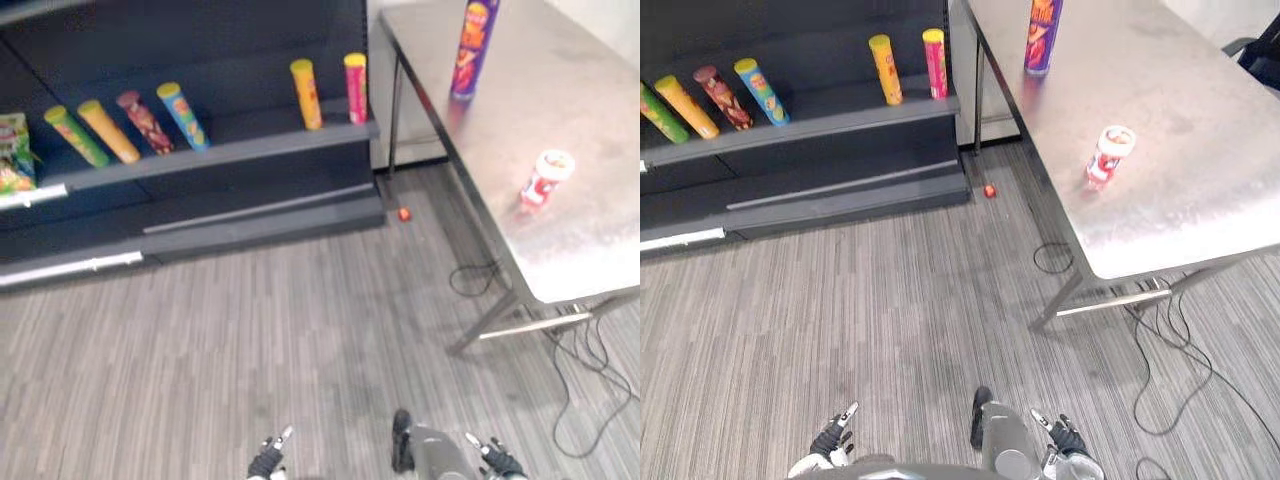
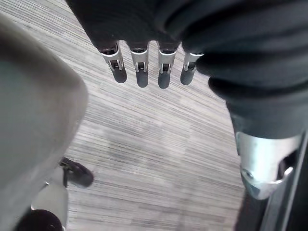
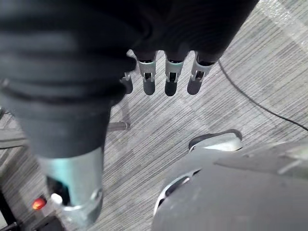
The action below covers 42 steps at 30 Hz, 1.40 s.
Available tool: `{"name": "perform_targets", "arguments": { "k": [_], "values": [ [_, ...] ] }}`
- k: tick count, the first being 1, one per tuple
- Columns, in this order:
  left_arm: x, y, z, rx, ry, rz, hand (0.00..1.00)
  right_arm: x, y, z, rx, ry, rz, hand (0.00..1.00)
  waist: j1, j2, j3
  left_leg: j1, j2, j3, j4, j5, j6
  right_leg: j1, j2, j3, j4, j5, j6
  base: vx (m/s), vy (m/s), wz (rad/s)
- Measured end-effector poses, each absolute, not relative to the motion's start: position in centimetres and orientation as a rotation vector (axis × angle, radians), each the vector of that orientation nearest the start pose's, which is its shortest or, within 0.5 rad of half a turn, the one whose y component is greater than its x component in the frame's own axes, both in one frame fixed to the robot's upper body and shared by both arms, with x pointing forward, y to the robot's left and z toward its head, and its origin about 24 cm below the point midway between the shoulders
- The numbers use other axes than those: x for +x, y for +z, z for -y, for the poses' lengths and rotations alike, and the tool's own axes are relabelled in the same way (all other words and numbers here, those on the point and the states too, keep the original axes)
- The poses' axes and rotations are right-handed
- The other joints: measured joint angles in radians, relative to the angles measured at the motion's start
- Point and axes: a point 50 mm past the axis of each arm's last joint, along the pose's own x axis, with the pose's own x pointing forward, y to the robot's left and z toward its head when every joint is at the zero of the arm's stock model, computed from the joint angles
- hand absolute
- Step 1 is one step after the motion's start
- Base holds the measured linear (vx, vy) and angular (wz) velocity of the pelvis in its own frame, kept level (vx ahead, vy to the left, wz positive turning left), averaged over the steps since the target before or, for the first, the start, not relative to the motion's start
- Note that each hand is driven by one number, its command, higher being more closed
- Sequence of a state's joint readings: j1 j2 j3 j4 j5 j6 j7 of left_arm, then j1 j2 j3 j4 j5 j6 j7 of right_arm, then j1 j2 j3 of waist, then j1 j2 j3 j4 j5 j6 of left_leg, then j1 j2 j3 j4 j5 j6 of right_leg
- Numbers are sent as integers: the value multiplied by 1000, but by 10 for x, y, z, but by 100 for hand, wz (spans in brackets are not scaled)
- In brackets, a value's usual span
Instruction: Put the gum and the chips on the shelf.
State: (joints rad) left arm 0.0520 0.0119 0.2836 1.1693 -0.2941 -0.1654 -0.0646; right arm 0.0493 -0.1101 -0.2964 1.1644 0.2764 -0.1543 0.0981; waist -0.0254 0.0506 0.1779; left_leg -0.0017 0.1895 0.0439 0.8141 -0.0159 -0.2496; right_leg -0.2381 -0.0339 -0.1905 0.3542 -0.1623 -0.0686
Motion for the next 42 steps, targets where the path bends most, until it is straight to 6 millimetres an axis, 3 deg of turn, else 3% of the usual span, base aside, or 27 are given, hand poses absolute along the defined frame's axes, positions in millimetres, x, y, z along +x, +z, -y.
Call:
{"name": "perform_targets", "arguments": {
  "k": [2, 3, 6, 8, 10, 13, 14, 15, 17, 18, 20, 23, 24, 25, 26, 27, 29, 30, 31, 32, 33, 34, 35, 36, 38, 40, 42],
  "values": [
    [90, -165, -186, -411, 423, -983, 0, 88, -159, 225, 326, -438, -975, 0, 2, -4, 2, -58, 11, 90, 83, -73, 55, 87, -1, 15, -46, -13, -8, 244, -19, -14],
    [91, -164, -188, -413, 431, -971, 0, 88, -159, 225, 328, -440, -976, 0, 6, -4, 1, -104, 13, 142, 98, -132, 101, 130, -2, 35, -75, -22, -2, 230, 47, -24],
    [94, -162, -192, -417, 448, -942, 0, 87, -160, 224, 339, -448, -976, 0, 18, -8, 0, -212, 11, 232, -59, -199, 154, 192, -32, 62, -102, -39, 25, 203, 108, -32],
    [95, -161, -193, -412, 449, -930, 0, 82, -161, 224, 342, -459, -983, 0, 25, -14, -4, -226, -8, 252, -331, -182, 173, 228, -69, 82, -110, -63, 60, 266, 204, -26],
    [94, -161, -193, -410, 454, -930, 0, 76, -162, 224, 339, -467, -998, 0, 26, -17, -7, -228, -31, 207, -595, -115, 169, 260, -102, 97, -112, -95, 100, 344, 291, -12],
    [91, -162, -194, -410, 460, -933, 0, 74, -162, 227, 329, -477, -1002, 0, 28, -4, -15, -267, -19, 125, -688, -73, 153, 284, -110, 131, -118, -130, 148, 404, 388, -29],
    [89, -162, -197, -430, 485, -931, 0, 73, -162, 226, 328, -482, -1009, 0, 32, -12, -27, -269, -31, 110, -658, 42, 139, 310, -135, 160, -141, -150, 165, 470, 485, -62],
    [87, -161, -203, -428, 501, -928, 0, 70, -165, 218, 348, -477, -1033, 0, 34, -45, -54, -275, -59, 134, -605, 35, 151, 332, -162, 198, -172, -152, 154, 475, 446, -64],
    [82, -162, -213, -401, 512, -948, 0, 74, -167, 205, 372, -451, -1038, 0, 26, -77, -84, -289, -80, 156, -536, -39, 181, 327, -176, 251, -173, -89, 146, 472, 315, -43],
    [81, -162, -213, -395, 509, -951, 0, 75, -167, 203, 377, -447, -1038, 0, 26, -83, -89, -286, -85, 162, -522, -54, 184, 326, -184, 264, -173, -61, 158, 531, 368, -33],
    [78, -163, -214, -358, 481, -984, 0, 71, -168, 203, 395, -455, -1049, 0, 32, -93, -122, -239, -122, 215, -518, -88, 225, 315, -224, 325, -138, 9, 166, 501, 368, -43],
    [73, -166, -210, -332, 447, -1024, 0, 71, -167, 208, 396, -469, -1037, 0, 32, -70, -140, -165, -155, 255, -560, -116, 264, 223, -235, 402, 58, 78, 173, 312, 212, -43],
    [74, -166, -208, -311, 421, -1031, 0, 72, -167, 207, 401, -467, -1032, 0, 28, -61, -134, -116, -169, 257, -580, -121, 272, 155, -233, 416, 215, 148, 170, 361, 259, -57],
    [72, -167, -203, -282, 385, -1052, 0, 79, -164, 213, 397, -478, -994, 0, 23, -35, -114, -11, -171, 291, -610, -149, 303, 73, -213, 401, 450, 208, 149, 381, 255, -62],
    [71, -167, -204, -263, 367, -1057, 0, 83, -163, 213, 388, -467, -979, 0, 22, -30, -108, 63, -173, 309, -649, -153, 305, 24, -213, 314, 541, 170, 105, 320, 187, -50],
    [71, -167, -203, -261, 364, -1060, 0, 85, -162, 213, 382, -461, -975, 0, 22, -27, -108, 87, -173, 313, -672, -153, 305, 9, -216, 259, 551, 142, 98, 209, 96, -32],
    [67, -167, -203, -258, 363, -1066, 0, 94, -160, 210, 365, -428, -957, 0, 23, -32, -104, 156, -175, 353, -755, -160, 288, -50, -242, 13, 482, 85, 88, 217, 68, -26],
    [68, -167, -202, -260, 362, -1063, 0, 95, -160, 212, 358, -436, -956, 0, 23, -27, -104, 170, -172, 356, -765, -160, 287, -43, -247, -47, 461, 71, 77, 208, 15, -25],
    [68, -167, -201, -262, 358, -1063, 0, 94, -160, 214, 350, -444, -959, 0, 24, -16, -104, 175, -163, 355, -771, -159, 285, -27, -235, -67, 429, 45, 95, 214, -43, -60],
    [66, -168, -199, -263, 354, -1069, 0, 102, -158, 214, 340, -423, -944, 0, 27, 1, -94, 176, -137, 362, -774, -160, 282, -15, -197, -89, 328, -34, 110, 188, -103, -102],
    [62, -169, -201, -262, 359, -1092, 0, 111, -156, 212, 329, -397, -926, 0, 28, -6, -77, 180, -122, 362, -770, -166, 273, -2, -154, -116, 177, -26, 114, 160, -139, -114],
    [61, -169, -205, -253, 367, -1098, 0, 112, -156, 209, 332, -388, -926, 0, 29, -19, -67, 182, -128, 370, -767, -170, 265, 16, -149, -141, 84, 28, 119, 135, -197, -88],
    [59, -169, -211, -235, 370, -1111, 0, 111, -157, 207, 337, -387, -931, 0, 27, -25, -53, 193, -128, 382, -760, -186, 234, 43, -142, -172, 33, 27, 79, 138, -174, -57],
    [64, -169, -204, -248, 351, -1111, 0, 108, -157, 211, 337, -407, -933, 0, 16, 0, -37, 202, -107, 385, -759, -192, 223, 53, -120, -179, 27, 32, 75, 171, -178, -34],
    [67, -170, -198, -261, 338, -1107, 0, 107, -155, 217, 323, -417, -924, 0, 1, 9, -35, 222, -104, 379, -760, -174, 198, 62, -120, -194, 45, 26, 66, 144, -98, -9],
    [67, -170, -197, -256, 321, -1106, 0, 97, -157, 221, 313, -429, -945, 0, 2, 1, -39, 236, -95, 369, -757, -146, 172, 107, -116, -211, 2, 24, 64, 91, -80, 10],
    [66, -170, -196, -264, 321, -1109, 0, 93, -158, 222, 312, -434, -956, 0, 6, 6, -54, 231, -92, 362, -760, -143, 171, 142, -92, -215, -93, 33, 76, 99, -41, 5]
  ]
}}
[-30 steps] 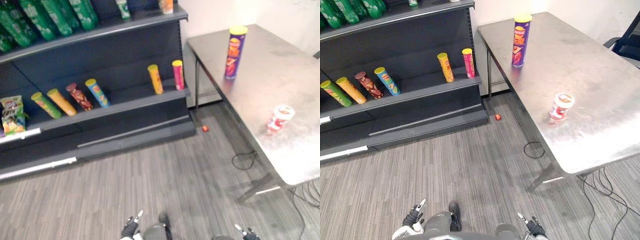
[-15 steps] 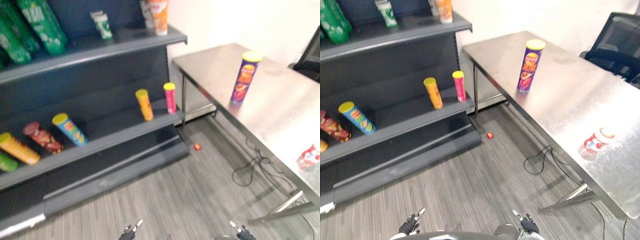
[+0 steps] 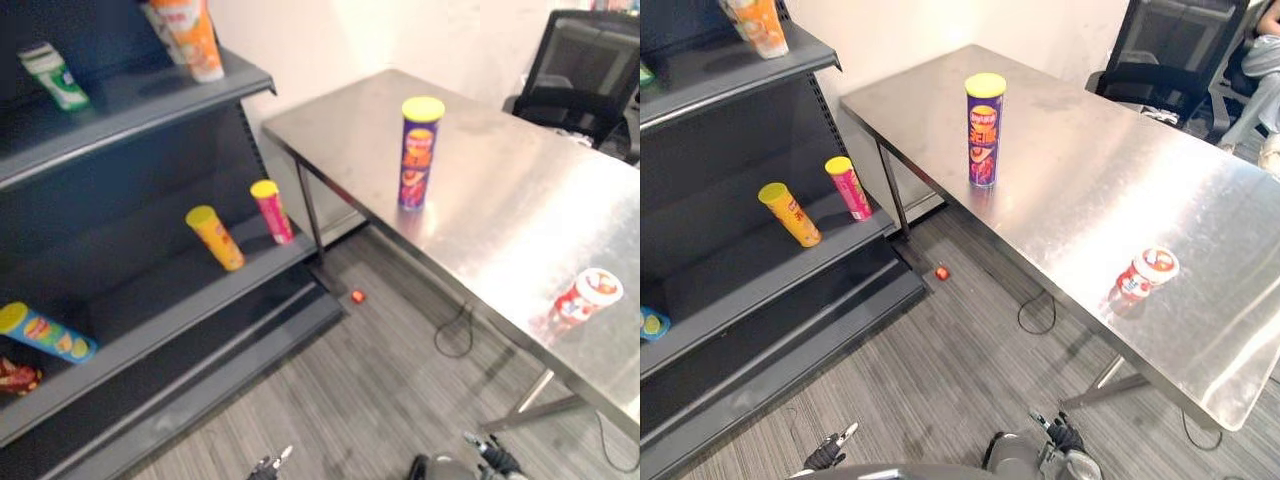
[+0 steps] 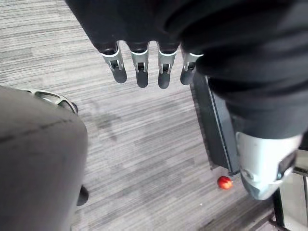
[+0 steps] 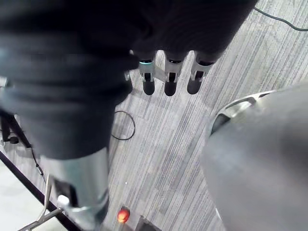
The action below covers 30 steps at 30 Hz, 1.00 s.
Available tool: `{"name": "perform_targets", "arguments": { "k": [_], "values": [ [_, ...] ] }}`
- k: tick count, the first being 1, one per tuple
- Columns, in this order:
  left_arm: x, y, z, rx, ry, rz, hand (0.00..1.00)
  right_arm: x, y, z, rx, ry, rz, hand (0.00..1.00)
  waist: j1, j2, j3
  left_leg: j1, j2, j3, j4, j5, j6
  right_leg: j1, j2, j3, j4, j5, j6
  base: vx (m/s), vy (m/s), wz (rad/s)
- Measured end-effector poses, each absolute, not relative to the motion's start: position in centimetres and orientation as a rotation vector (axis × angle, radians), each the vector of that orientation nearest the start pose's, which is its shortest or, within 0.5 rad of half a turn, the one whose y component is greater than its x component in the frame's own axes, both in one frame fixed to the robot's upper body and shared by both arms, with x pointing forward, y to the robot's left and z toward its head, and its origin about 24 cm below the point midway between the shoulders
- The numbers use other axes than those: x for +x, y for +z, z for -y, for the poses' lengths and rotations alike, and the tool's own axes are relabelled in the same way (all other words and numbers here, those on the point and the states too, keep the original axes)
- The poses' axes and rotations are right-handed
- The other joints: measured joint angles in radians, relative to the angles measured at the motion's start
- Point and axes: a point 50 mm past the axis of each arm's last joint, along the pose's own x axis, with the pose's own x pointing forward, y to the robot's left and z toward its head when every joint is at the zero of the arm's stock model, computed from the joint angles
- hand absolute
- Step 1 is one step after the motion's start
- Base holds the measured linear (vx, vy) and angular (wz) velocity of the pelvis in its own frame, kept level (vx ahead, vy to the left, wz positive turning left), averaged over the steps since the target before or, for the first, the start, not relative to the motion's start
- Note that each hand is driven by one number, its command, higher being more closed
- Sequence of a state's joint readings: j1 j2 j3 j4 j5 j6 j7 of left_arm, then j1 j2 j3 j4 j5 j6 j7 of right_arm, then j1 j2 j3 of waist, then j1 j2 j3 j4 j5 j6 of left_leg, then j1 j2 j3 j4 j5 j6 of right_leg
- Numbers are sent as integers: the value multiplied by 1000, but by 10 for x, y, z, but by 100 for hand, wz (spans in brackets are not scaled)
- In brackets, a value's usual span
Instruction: Put the gum and the chips on the shelf.
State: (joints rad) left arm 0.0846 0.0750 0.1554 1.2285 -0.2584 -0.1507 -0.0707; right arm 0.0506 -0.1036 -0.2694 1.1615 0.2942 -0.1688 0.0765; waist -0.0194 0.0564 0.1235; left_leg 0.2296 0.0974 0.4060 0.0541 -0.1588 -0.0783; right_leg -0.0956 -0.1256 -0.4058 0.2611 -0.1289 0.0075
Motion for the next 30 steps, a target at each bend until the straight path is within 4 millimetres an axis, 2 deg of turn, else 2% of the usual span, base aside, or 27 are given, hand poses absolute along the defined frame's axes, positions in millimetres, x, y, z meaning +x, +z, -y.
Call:
{"name": "perform_targets", "arguments": {
  "k": [5, 10, 11, 12, 13, 14, 15, 16, 17, 18, 19, 20, 21, 22, 23, 25, 28, 29, 30],
  "values": [
    [67, -169, -197, -279, 337, -1094, 0, 91, -159, 221, 322, -442, -964, 0, 2, 4, -10, -32, -1, -4, -2, 17, -13, 31, 30, 1, -147, 86, 5, 25, 28, -5],
    [67, -169, -198, -277, 349, -1093, 0, 88, -160, 223, 340, -467, -977, 0, 0, 0, -8, -35, -14, 10, 0, 18, -15, 25, 29, 17, -162, 103, 10, -15, 39, -11],
    [67, -169, -199, -276, 351, -1094, 0, 89, -160, 222, 342, -466, -975, 0, -1, -5, -7, -36, -23, 36, 9, 29, -34, 8, 23, 35, -146, 103, 10, -17, 19, -29],
    [68, -169, -199, -275, 352, -1092, 0, 89, -160, 222, 344, -466, -975, 0, -1, -8, -6, -45, -24, 47, 34, 29, -34, 1, 19, 40, -136, 100, 9, -22, -1, -49],
    [69, -167, -204, -267, 360, -1080, 0, 88, -161, 220, 353, -468, -981, 0, 0, -24, -6, -91, -16, 69, 141, 29, -35, -19, 4, 49, -112, 91, -5, -11, -60, -62],
    [70, -166, -208, -265, 383, -1066, 0, 86, -162, 219, 369, -479, -988, 0, 0, -35, -2, -150, 20, 90, 326, 29, -35, -18, -5, 54, -100, 82, -19, -12, -95, -77],
    [68, -166, -209, -270, 397, -1065, 0, 84, -162, 220, 370, -486, -992, 0, 0, -34, -1, -181, 49, 97, 434, 35, -40, -9, -2, 60, -100, 73, -25, 23, -125, -124],
    [59, -169, -202, -311, 428, -1087, 0, 77, -162, 227, 375, -524, -987, 0, 0, -4, 13, -231, 133, 91, 665, 86, 19, 22, 36, 104, -91, 53, -30, 27, -71, -124],
    [57, -170, -200, -332, 445, -1090, 0, 74, -161, 230, 376, -540, -985, 0, 1, 1, 15, -248, 151, 73, 729, 129, 63, 31, 47, 133, -82, 41, -31, 83, -32, -149],
    [54, -170, -199, -352, 464, -1089, 0, 67, -162, 233, 374, -559, -996, 0, 7, 9, 15, -269, 154, 43, 800, 221, 85, 43, 58, 181, -67, 27, -37, 129, 62, -146],
    [50, -170, -200, -359, 477, -1093, 0, 60, -163, 233, 379, -574, -1006, 0, 22, 11, 5, -299, 148, 2, 872, 266, 72, 50, 58, 258, -64, 3, -46, 183, 78, -145],
    [51, -170, -199, -367, 481, -1088, 0, 58, -163, 235, 382, -588, -1007, 0, 22, 14, 6, -322, 146, -20, 898, 192, 71, 49, 65, 294, -58, -3, -47, 210, 71, -149],
    [53, -170, -201, -385, 499, -1075, 0, 52, -163, 237, 399, -622, -1016, 0, 22, 12, 7, -376, 135, -64, 916, 78, 68, 48, 70, 343, -57, -7, -49, 200, 17, -130],
    [53, -169, -203, -390, 510, -1067, 0, 46, -164, 238, 416, -659, -1025, 0, 28, 4, 7, -407, 127, -89, 871, 25, 64, 51, 69, 393, -57, -10, -46, 174, 5, -129],
    [53, -169, -203, -392, 514, -1065, 0, 45, -164, 239, 418, -671, -1027, 0, 32, 2, 6, -417, 125, -104, 822, 9, 61, 52, 69, 417, -57, -12, -44, 144, 38, -124],
    [52, -169, -202, -392, 520, -1062, 0, 44, -163, 242, 433, -708, -1017, 0, 30, 2, 6, -413, 102, -219, 538, -6, 47, 65, 70, 500, -56, -32, -17, 193, 157, -112],
    [52, -169, -203, -390, 523, -1062, 0, 46, -163, 244, 448, -727, -999, 0, 26, 1, 5, -396, 85, -374, 236, 16, 41, 61, 64, 580, -47, -57, 17, 230, 274, -84],
    [51, -169, -203, -390, 524, -1064, 0, 45, -163, 244, 450, -734, -997, 0, 24, 3, 4, -394, 81, -391, 204, 27, 38, 61, 59, 587, -43, -65, 29, 256, 345, -56],
    [48, -170, -200, -395, 524, -1072, 0, 39, -162, 247, 457, -761, -998, 0, 24, 12, -2, -377, 76, -400, 148, 62, 16, 59, 55, 612, -23, -87, 63, 279, 397, -56]
  ]
}}
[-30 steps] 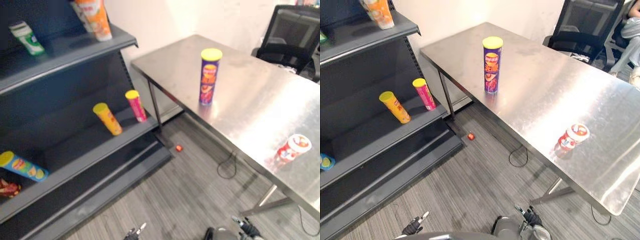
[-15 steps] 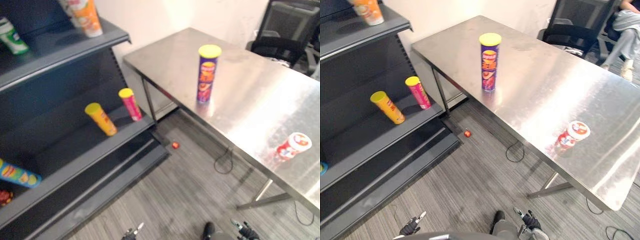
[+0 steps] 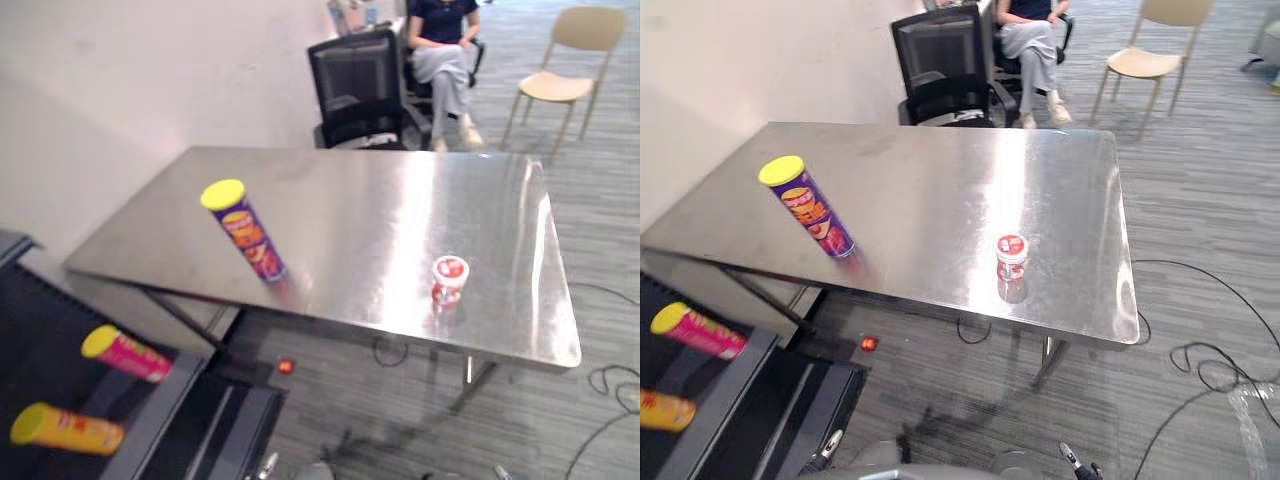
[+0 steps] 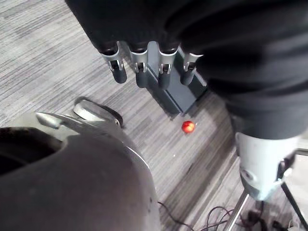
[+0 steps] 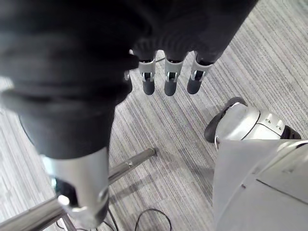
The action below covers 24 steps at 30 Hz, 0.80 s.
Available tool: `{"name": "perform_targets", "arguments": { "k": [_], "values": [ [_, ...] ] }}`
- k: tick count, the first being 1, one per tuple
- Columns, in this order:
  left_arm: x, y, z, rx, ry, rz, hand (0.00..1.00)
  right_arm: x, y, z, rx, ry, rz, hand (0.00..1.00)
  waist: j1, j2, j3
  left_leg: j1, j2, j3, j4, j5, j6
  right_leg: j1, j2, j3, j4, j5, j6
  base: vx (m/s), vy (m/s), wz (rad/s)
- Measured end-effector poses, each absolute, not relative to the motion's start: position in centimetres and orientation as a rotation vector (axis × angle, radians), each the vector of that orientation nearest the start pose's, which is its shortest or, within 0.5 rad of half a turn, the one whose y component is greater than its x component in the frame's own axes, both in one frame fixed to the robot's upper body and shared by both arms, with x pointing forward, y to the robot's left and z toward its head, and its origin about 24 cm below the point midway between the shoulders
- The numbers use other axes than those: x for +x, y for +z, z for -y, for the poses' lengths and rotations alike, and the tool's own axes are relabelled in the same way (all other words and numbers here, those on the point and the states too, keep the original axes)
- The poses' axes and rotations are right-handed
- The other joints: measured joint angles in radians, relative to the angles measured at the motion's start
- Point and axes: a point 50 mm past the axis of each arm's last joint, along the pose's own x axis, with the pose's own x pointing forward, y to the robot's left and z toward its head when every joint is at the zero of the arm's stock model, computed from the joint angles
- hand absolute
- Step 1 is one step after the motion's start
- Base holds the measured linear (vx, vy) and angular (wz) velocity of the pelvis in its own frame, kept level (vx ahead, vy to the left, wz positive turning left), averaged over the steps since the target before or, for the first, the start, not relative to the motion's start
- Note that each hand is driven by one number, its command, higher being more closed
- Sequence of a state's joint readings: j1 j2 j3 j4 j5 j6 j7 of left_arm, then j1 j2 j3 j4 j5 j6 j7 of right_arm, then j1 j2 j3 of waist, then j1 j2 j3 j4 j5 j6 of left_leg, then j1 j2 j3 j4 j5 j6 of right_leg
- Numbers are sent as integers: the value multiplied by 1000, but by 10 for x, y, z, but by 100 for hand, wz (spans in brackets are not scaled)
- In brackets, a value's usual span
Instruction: Put the gum and the chips on the shelf.
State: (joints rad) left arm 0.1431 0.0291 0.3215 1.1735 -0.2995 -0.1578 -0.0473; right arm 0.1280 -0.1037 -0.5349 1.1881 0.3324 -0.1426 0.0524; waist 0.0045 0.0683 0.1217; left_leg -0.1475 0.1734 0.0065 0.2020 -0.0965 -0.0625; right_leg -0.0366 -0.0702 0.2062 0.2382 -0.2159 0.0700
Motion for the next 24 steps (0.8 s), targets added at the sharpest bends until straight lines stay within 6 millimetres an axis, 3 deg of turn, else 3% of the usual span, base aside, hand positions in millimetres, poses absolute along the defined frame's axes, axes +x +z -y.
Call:
{"name": "perform_targets", "arguments": {
  "k": [1, 5, 9, 11, 19, 24],
  "values": [
    [42, -172, -195, -416, 536, -1087, 0, 35, -162, 252, 457, -785, -1001, 0, 0, 15, -14, 20, 6, 3, -27, 30, -98, 0, 1, 23, 17, -22, 28, 285, 414, -60],
    [36, -169, -220, -293, 508, -1113, 0, 26, -172, 216, 570, -780, -1064, 0, -2, -91, -76, 64, -104, 124, -29, -24, -21, 7, -128, 54, -29, 22, 76, 276, 375, -56],
    [38, -170, -217, -227, 423, -1142, 0, 29, -172, 219, 589, -797, -1049, 0, 0, -68, -78, 139, -107, 205, -87, -34, -3, -4, -125, 65, -33, 136, 70, 128, 232, -60],
    [40, -169, -217, -192, 383, -1148, 0, 32, -172, 220, 586, -793, -1045, 0, -3, -58, -85, 158, -111, 238, -112, -35, -2, -18, -132, 9, -49, 179, 70, 61, 156, -65],
    [44, -169, -215, -146, 327, -1153, 0, 20, -171, 230, 644, -940, -1022, 0, 0, -47, -88, 174, -117, 260, -143, -25, 3, 6, -141, -105, -148, 193, 74, 1, -23, -19],
    [43, -171, -210, -156, 320, -1163, 0, 18, -168, 243, 641, -1013, -996, 0, 1, -39, -87, 190, -116, 260, -247, 48, -13, 8, -134, -172, -227, 187, 78, -94, -144, -7]
  ]
}}
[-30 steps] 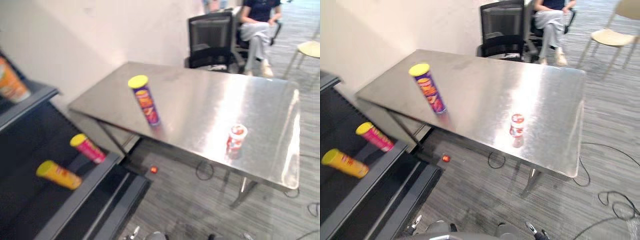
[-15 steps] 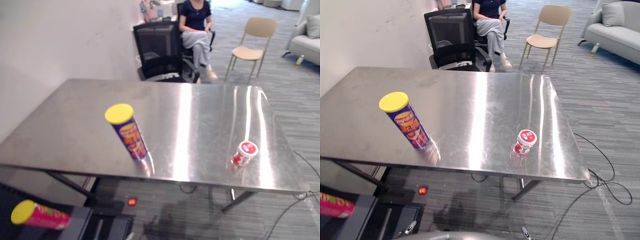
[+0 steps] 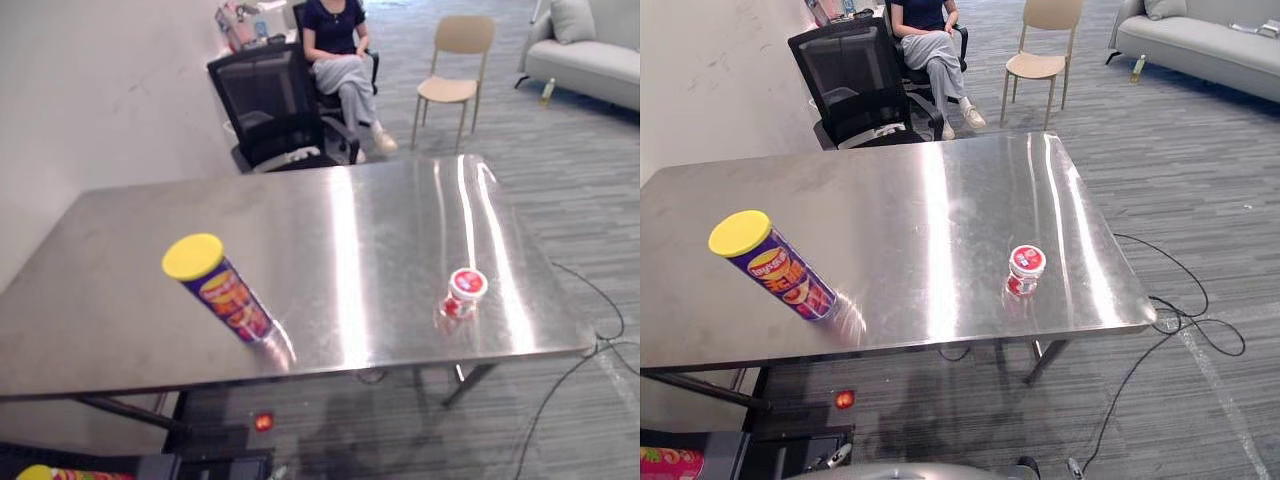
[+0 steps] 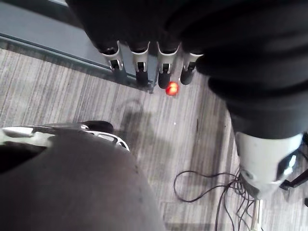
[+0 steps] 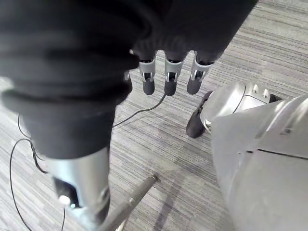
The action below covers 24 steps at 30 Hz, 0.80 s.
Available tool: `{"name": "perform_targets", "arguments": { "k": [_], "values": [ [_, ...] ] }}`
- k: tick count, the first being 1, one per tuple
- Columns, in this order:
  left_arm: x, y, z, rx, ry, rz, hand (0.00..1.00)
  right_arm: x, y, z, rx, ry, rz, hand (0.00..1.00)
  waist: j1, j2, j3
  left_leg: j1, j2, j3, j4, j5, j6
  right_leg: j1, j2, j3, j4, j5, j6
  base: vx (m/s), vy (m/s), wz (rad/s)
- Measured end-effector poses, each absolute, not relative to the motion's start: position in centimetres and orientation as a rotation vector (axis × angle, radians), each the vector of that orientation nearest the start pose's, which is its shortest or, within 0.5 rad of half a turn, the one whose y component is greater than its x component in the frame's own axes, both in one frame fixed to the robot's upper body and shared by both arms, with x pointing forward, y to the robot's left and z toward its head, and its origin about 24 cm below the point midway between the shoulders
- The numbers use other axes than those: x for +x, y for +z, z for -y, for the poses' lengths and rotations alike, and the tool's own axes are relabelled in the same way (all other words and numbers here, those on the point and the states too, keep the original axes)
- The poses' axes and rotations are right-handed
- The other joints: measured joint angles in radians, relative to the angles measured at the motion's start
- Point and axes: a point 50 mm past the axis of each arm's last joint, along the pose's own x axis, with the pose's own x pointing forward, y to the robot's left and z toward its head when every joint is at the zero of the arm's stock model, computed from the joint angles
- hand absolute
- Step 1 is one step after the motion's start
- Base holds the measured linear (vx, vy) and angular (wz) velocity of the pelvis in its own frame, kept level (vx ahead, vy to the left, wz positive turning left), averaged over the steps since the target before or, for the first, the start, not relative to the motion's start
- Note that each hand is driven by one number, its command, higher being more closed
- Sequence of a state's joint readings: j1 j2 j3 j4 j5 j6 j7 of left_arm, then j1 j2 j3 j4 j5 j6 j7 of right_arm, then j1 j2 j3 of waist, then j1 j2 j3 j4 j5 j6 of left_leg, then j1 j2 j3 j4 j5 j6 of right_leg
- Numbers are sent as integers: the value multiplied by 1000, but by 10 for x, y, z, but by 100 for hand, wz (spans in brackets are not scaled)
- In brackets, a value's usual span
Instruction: Put the gum and the chips on the shelf.
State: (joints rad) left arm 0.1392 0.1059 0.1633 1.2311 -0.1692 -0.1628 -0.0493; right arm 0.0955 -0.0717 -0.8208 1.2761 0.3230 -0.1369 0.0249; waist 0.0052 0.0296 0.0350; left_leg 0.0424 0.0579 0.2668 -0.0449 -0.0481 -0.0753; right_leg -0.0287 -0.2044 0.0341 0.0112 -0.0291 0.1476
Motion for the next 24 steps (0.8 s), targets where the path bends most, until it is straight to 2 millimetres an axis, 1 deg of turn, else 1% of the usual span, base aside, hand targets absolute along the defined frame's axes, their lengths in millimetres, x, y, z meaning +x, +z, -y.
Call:
{"name": "perform_targets", "arguments": {
  "k": [1, 2, 3, 6, 7, 8, 9, 11, 13, 14, 15, 16, 17, 18, 19, 20, 21, 22, 24],
  "values": [
    [43, -171, -210, -156, 321, -1163, 0, 19, -167, 245, 645, -1031, -988, 0, 0, -1, 1, 6, -1, 0, -27, 19, -3, -1, 0, -10, -11, -13, 6, -136, -140, -4],
    [43, -171, -208, -160, 319, -1163, 0, 19, -167, 247, 653, -1048, -978, 0, 0, 3, 4, 13, 1, -3, -42, 28, -3, -1, 5, -13, -10, -13, 5, -115, -112, 1],
    [42, -171, -208, -161, 318, -1165, 0, 17, -166, 250, 664, -1074, -967, 0, -1, 7, 3, 16, 6, -10, -52, 37, -7, 0, 11, -20, -8, -20, -3, -112, -96, 7],
    [42, -171, -209, -152, 315, -1164, 0, 9, -161, 268, 743, -1220, -867, 0, -1, 0, 1, 13, 22, -17, -56, 39, -17, 0, 26, -27, -10, -28, -4, -121, -93, 6],
    [41, -170, -210, -157, 326, -1164, 0, 8, -158, 276, 764, -1269, -823, 0, -2, -4, 0, 13, 24, -17, -56, 39, -17, 0, 27, -27, -11, -28, -4, -36, -26, -3],
    [40, -170, -211, -162, 337, -1164, 0, 7, -153, 290, 787, -1333, -755, 0, -4, -8, 0, 12, 24, -15, -56, 38, -17, -1, 28, -26, -13, -26, -7, -27, -21, -4],
    [38, -170, -212, -165, 343, -1166, 0, 9, -150, 298, 793, -1361, -717, 0, -5, -10, 0, 12, 24, -13, -56, 38, -18, -1, 28, -25, -14, -25, -9, -4, -9, -8],
    [36, -170, -213, -170, 357, -1167, 0, 13, -136, 327, 773, -1439, -590, 0, -10, -15, -2, 11, 24, -2, -56, 34, -23, -3, 28, -20, -26, -22, -13, 27, -3, -12],
    [32, -170, -215, -184, 386, -1172, 0, 25, -113, 359, 698, -1471, -455, 0, -21, -21, -6, 12, 25, 5, -54, 28, -28, -6, 30, -10, -27, -21, -15, 77, -4, -12],
    [32, -170, -215, -187, 392, -1171, 0, 29, -106, 367, 664, -1463, -425, 0, -24, -22, -7, 12, 25, 8, -52, 28, -27, -6, 31, -8, -27, -20, -15, 88, -6, -12],
    [32, -170, -216, -194, 402, -1168, 0, 38, -92, 380, 609, -1457, -360, 0, -28, -23, -7, 13, 26, 15, -50, 27, -27, -8, 32, -3, -27, -13, -8, 114, -7, -14],
    [32, -170, -216, -206, 417, -1161, 0, 47, -78, 391, 561, -1451, -286, 0, -30, -22, -8, 13, 27, 22, -50, 24, -27, -12, 34, 3, -27, -11, -8, 116, -7, -22],
    [36, -170, -215, -225, 435, -1138, 0, 62, -48, 408, 463, -1443, -152, 0, -31, -22, -9, 13, 28, 28, -50, 20, -28, -15, 37, 13, -26, -9, -10, 114, -8, -18],
    [38, -169, -215, -230, 437, -1128, 0, 67, -36, 413, 420, -1437, -107, 0, -31, -22, -10, 14, 29, 28, -50, 18, -29, -16, 38, 15, -25, -8, -11, 128, -19, -15],
    [42, -168, -215, -234, 441, -1109, 0, 78, -11, 421, 331, -1414, -24, 0, -31, -21, -11, 16, 33, 28, -50, 15, -32, -16, 42, 16, -24, -6, -14, 96, -21, -6],
    [43, -168, -215, -236, 445, -1102, 0, 84, 2, 423, 284, -1400, 19, 0, -31, -22, -13, 17, 35, 27, -50, 15, -33, -16, 43, 16, -22, -6, -14, 101, -31, -6],
    [46, -167, -216, -235, 449, -1085, 0, 96, 26, 424, 181, -1365, 99, 0, -31, -18, -23, 21, 39, 27, -50, 14, -34, -16, 47, 15, -17, -6, -14, 58, -24, -4],
    [47, -166, -216, -236, 448, -1078, 0, 101, 32, 424, 154, -1350, 121, 0, -30, -21, -24, 24, 41, 26, -50, 13, -35, -16, 48, 15, -13, -6, -14, 58, -30, -3],
    [48, -166, -216, -237, 448, -1074, 0, 121, 48, 418, 70, -1300, 155, 0, -28, -28, -28, 32, 45, 25, -50, 6, -37, -15, 52, 14, 1, -6, -13, 18, -11, -1]
  ]
}}
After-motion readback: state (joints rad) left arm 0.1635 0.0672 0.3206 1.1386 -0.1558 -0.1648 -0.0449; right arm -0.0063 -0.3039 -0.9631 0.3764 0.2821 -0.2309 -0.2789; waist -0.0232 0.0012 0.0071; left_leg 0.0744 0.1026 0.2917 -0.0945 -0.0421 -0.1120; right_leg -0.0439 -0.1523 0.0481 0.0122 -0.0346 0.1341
